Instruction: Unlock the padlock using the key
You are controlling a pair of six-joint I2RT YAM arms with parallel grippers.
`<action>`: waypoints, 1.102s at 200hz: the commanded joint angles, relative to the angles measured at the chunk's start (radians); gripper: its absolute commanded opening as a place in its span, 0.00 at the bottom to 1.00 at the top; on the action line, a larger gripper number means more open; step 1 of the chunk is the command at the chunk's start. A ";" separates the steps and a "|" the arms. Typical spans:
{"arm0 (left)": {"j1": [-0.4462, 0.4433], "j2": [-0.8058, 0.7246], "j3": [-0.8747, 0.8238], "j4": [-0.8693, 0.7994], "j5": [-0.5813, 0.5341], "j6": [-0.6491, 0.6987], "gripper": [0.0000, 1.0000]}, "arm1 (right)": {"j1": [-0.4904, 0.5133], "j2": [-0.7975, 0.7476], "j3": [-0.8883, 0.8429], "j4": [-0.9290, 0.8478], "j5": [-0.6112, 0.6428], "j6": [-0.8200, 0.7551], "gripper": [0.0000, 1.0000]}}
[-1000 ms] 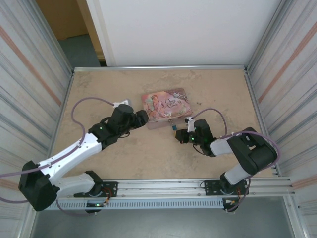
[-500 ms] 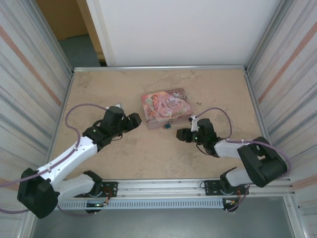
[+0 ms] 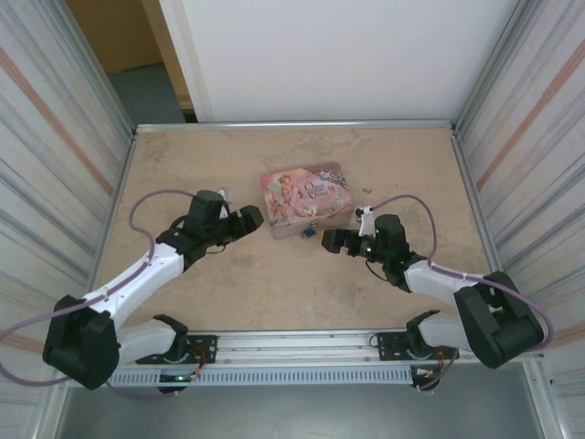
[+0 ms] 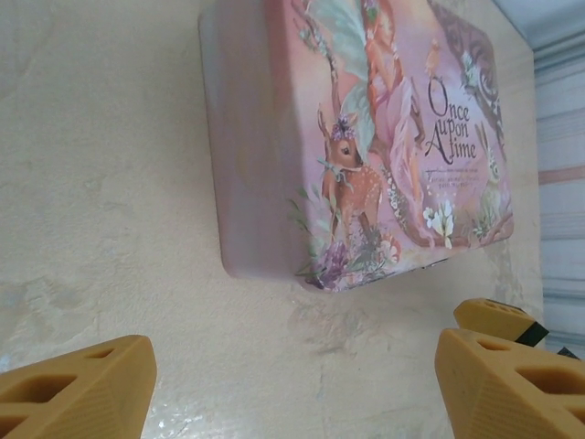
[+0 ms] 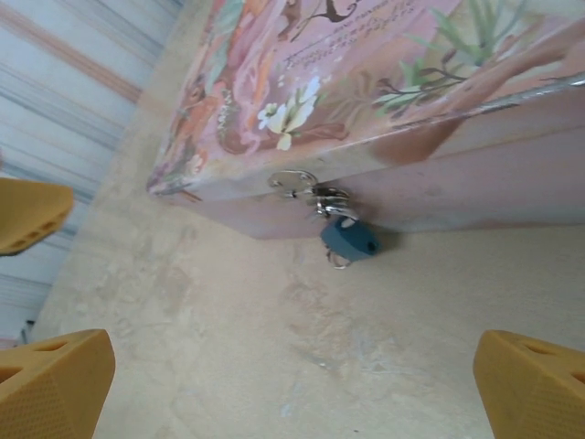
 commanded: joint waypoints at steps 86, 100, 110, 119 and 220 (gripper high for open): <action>0.098 0.360 0.183 0.159 0.327 0.051 0.74 | 0.041 0.327 0.108 0.315 -0.009 -0.047 0.81; 0.099 0.398 0.207 0.159 0.341 0.058 0.73 | 0.043 0.363 0.123 0.340 -0.002 -0.053 0.80; 0.099 0.427 0.227 0.155 0.359 0.064 0.73 | 0.046 0.378 0.134 0.351 -0.001 -0.058 0.79; 0.099 0.453 0.244 0.148 0.374 0.071 0.71 | 0.049 0.396 0.145 0.356 -0.004 -0.062 0.77; 0.057 0.551 0.269 0.093 0.335 0.103 0.56 | 0.067 0.498 0.222 0.371 -0.059 -0.143 0.66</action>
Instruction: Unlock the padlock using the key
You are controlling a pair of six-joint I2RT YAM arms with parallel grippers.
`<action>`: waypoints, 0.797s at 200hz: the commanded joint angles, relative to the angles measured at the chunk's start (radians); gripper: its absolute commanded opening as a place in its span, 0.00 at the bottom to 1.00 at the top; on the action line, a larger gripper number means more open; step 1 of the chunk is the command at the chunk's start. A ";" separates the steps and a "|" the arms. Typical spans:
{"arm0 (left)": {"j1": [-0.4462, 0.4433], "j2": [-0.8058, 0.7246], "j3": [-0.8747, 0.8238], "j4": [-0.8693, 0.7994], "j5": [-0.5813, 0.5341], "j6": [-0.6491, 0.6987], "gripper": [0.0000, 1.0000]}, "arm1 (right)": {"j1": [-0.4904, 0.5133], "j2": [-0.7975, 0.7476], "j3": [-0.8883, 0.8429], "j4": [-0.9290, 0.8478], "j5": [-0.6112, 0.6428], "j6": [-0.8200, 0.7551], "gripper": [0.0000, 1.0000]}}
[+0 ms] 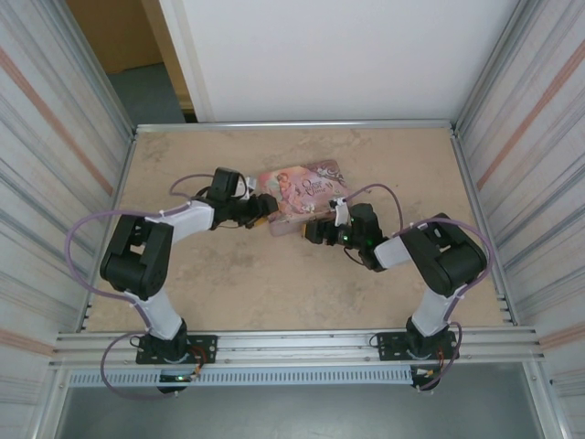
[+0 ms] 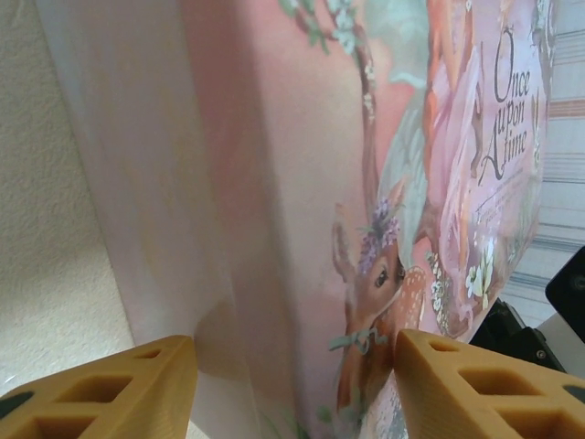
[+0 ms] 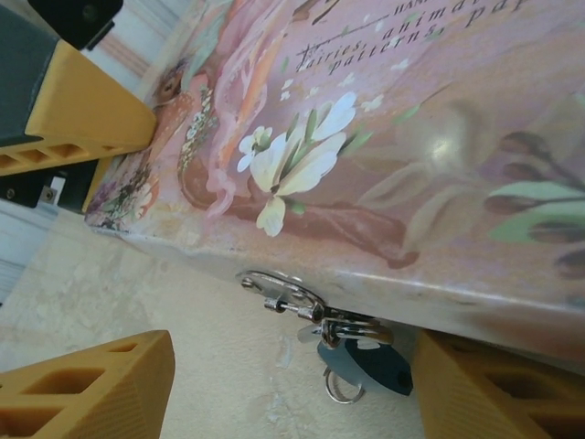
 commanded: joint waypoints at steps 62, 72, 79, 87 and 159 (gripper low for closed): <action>-0.045 0.027 0.002 -0.039 -0.034 0.017 0.54 | 0.007 0.047 0.028 0.092 -0.101 -0.106 0.60; -0.045 0.027 0.002 -0.035 -0.035 0.015 0.54 | 0.006 0.049 0.018 0.115 -0.116 -0.114 0.60; -0.047 0.027 0.002 -0.036 -0.034 0.015 0.53 | 0.004 0.051 0.009 0.136 -0.124 -0.116 0.59; -0.047 0.026 0.002 -0.035 -0.035 0.014 0.53 | 0.001 0.056 0.001 0.158 -0.140 -0.120 0.57; -0.049 0.025 -0.003 -0.037 -0.039 0.011 0.53 | -0.013 0.056 -0.013 0.164 -0.155 -0.140 0.41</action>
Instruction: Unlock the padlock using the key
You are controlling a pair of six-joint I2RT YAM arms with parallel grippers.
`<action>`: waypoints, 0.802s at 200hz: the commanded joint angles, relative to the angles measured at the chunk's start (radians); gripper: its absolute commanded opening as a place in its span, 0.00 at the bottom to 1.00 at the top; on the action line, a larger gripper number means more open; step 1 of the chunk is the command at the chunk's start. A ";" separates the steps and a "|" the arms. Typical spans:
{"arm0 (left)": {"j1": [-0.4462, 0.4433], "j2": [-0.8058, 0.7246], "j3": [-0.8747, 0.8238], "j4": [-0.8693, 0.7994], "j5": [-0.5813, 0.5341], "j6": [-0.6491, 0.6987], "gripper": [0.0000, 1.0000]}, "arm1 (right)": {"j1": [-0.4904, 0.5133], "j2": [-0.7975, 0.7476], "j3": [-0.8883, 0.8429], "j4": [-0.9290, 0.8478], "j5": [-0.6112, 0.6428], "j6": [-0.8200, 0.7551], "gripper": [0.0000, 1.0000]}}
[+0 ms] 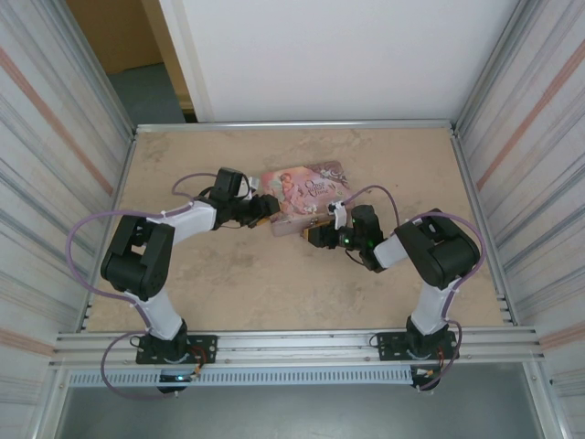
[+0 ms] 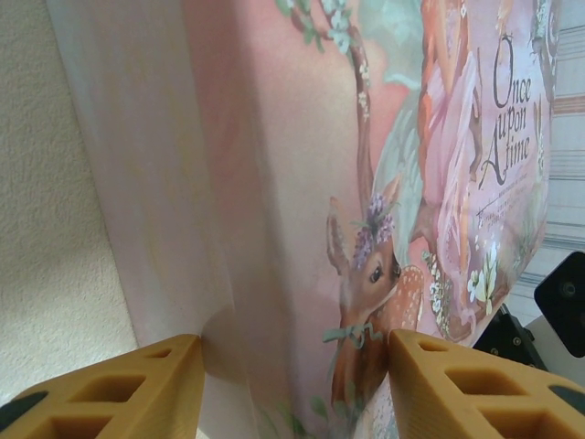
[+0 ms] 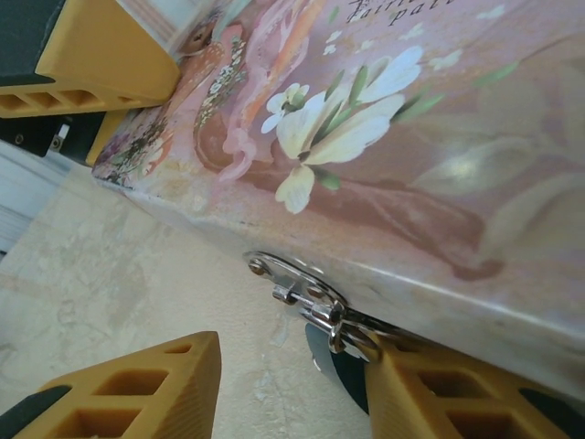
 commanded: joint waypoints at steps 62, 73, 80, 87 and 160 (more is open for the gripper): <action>-0.029 0.027 -0.004 -0.040 -0.013 0.010 0.53 | 0.009 -0.016 -0.005 0.049 -0.055 -0.072 0.28; -0.029 0.027 -0.004 -0.042 -0.014 0.010 0.53 | 0.009 -0.018 -0.005 0.044 -0.051 -0.073 0.25; -0.029 0.027 -0.004 -0.040 -0.014 0.010 0.53 | 0.009 -0.019 -0.005 0.041 -0.045 -0.075 0.23; -0.029 0.027 -0.005 -0.040 -0.015 0.008 0.53 | 0.009 -0.020 -0.006 0.036 -0.041 -0.075 0.21; -0.029 0.012 -0.030 -0.039 -0.038 0.004 0.53 | 0.007 -0.040 -0.023 0.018 0.022 -0.051 0.00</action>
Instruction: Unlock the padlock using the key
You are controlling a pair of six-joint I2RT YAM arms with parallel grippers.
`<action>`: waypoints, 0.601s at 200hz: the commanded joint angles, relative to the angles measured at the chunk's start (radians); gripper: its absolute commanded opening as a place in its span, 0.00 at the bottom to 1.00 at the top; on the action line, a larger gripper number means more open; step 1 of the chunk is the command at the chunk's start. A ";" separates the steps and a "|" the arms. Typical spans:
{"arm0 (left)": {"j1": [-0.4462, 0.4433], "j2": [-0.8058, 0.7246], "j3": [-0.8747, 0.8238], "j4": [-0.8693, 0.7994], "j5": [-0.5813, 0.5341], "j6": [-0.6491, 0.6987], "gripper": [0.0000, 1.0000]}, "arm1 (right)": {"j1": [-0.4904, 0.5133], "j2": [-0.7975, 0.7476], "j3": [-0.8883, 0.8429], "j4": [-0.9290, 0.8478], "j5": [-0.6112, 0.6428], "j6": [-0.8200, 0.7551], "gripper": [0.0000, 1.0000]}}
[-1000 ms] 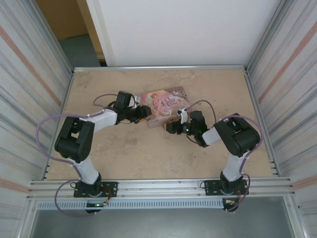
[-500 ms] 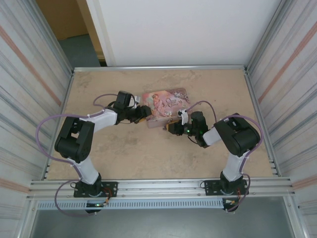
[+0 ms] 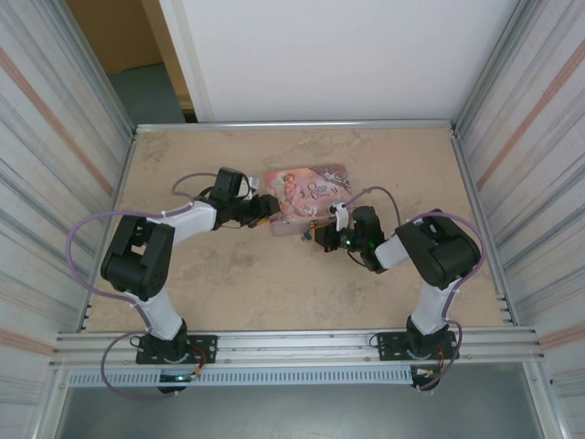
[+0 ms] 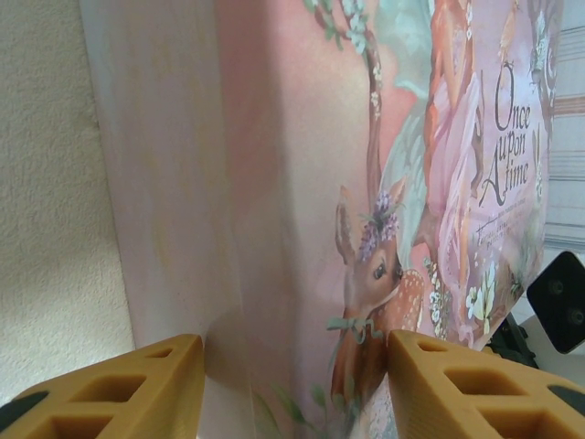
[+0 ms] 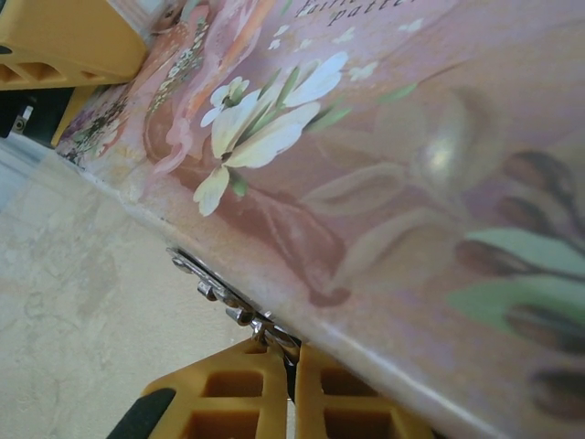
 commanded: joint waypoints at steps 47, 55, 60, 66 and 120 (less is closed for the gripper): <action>-0.028 0.008 -0.057 -0.039 -0.042 -0.002 0.53 | 0.008 -0.066 -0.036 0.059 0.037 0.049 0.00; -0.028 0.006 -0.066 -0.034 -0.045 -0.006 0.53 | 0.005 -0.071 -0.040 0.064 0.040 0.061 0.00; -0.029 0.006 -0.072 -0.027 -0.047 -0.012 0.53 | 0.003 -0.072 -0.042 0.066 0.044 0.072 0.00; -0.028 0.004 -0.081 -0.019 -0.048 -0.018 0.53 | 0.001 -0.075 -0.046 0.068 0.050 0.084 0.00; -0.035 -0.003 -0.125 0.003 -0.070 -0.039 0.53 | -0.018 -0.083 -0.075 0.105 0.082 0.182 0.00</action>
